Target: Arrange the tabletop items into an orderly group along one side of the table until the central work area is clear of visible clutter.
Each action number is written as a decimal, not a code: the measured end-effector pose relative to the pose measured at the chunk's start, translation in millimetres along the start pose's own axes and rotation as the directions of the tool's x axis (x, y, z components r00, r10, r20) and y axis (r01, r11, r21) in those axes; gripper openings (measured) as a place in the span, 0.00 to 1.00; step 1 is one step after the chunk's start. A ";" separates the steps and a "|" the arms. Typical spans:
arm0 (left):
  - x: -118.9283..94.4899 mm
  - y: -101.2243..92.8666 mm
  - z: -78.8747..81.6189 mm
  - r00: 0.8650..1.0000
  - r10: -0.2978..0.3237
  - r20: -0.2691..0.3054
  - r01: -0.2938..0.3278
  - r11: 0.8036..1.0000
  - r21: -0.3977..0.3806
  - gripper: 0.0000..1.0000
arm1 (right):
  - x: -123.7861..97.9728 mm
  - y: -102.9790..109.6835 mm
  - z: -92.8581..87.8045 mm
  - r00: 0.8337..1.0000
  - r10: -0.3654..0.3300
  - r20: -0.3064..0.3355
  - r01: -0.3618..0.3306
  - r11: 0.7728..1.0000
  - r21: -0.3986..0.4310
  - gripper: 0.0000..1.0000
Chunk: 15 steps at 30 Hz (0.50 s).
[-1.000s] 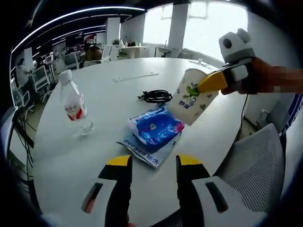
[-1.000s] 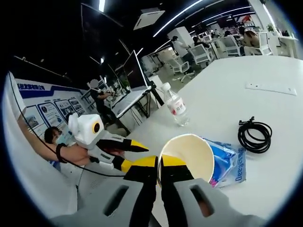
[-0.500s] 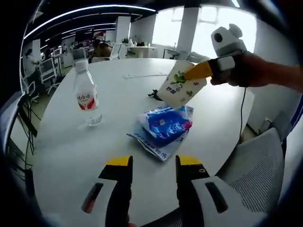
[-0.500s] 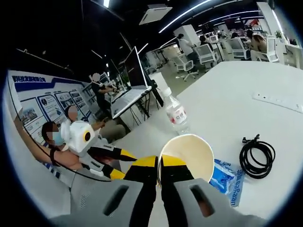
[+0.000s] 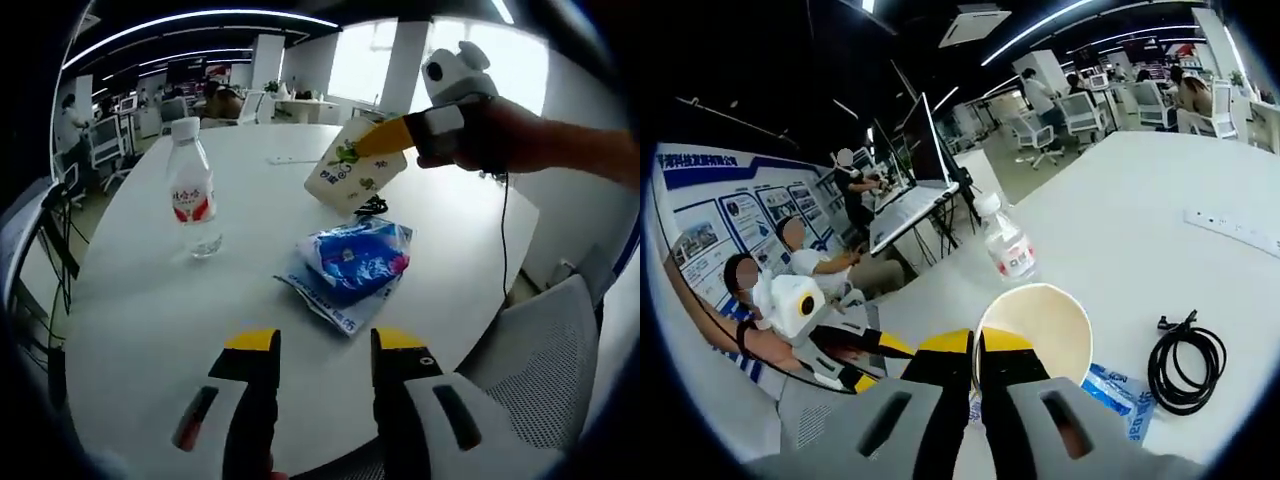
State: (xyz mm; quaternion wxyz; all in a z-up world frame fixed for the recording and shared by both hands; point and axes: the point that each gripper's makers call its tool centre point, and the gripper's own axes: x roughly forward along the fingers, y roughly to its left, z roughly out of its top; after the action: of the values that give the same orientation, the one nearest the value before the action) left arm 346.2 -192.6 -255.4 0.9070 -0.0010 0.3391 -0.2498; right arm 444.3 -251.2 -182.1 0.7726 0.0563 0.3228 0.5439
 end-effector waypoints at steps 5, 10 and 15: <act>-1.3 7.4 1.3 1.000 0.009 0.008 -0.009 1.000 -0.006 0.35 | 14.1 -3.5 4.3 1.000 0.010 -0.017 -0.010 1.000 -0.014 0.00; -0.8 11.2 -1.8 1.000 0.013 0.008 -0.012 1.000 -0.022 0.35 | 26.4 -8.1 8.1 0.999 0.015 -0.030 -0.015 1.000 -0.020 0.00; -2.9 12.8 -3.0 1.000 0.018 0.019 -0.018 0.999 -0.039 0.35 | 39.3 -13.5 9.2 0.998 0.014 -0.053 -0.016 0.999 -0.031 0.00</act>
State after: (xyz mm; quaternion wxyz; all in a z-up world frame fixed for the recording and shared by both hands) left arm 348.3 -179.6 -258.1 0.9123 -0.0181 0.3350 -0.2349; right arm 468.2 -219.7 -198.0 0.7604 0.0320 0.3340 0.5561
